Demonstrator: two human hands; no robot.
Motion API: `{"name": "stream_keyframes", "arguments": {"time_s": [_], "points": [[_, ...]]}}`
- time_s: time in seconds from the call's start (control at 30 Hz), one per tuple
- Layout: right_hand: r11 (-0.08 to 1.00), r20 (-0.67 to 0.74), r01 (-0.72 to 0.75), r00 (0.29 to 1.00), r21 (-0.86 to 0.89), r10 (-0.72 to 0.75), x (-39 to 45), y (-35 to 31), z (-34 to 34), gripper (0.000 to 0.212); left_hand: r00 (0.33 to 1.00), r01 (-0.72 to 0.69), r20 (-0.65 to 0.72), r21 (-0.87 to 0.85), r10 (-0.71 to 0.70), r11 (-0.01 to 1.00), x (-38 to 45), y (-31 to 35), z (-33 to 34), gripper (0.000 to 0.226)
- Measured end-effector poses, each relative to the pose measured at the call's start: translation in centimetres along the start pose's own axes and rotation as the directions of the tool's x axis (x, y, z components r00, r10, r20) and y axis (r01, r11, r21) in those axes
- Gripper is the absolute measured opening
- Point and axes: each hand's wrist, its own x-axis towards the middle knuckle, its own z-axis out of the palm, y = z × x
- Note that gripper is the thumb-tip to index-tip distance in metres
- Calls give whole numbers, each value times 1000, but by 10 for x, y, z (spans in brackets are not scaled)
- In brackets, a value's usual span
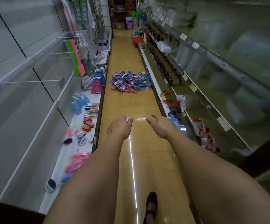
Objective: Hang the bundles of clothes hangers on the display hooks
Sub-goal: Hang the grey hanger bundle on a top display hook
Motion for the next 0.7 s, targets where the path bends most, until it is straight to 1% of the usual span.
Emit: {"name": "stream_keyframes", "arguments": {"time_s": [0.2, 0.43, 0.53, 0.7], "points": [[1000, 25, 4, 1000, -18, -4, 96, 7, -13, 61, 999, 39, 33, 21, -40, 999, 95, 16, 4, 55], [1000, 47, 17, 999, -14, -16, 211, 9, -37, 60, 997, 74, 11, 9, -75, 997, 212, 51, -7, 55], [1000, 45, 24, 999, -19, -23, 251, 13, -45, 60, 997, 82, 7, 5, -82, 997, 250, 58, -6, 55], [999, 49, 17, 999, -42, -15, 308, 20, -57, 60, 995, 86, 41, 0, -86, 996, 309, 70, 1, 55]]}}
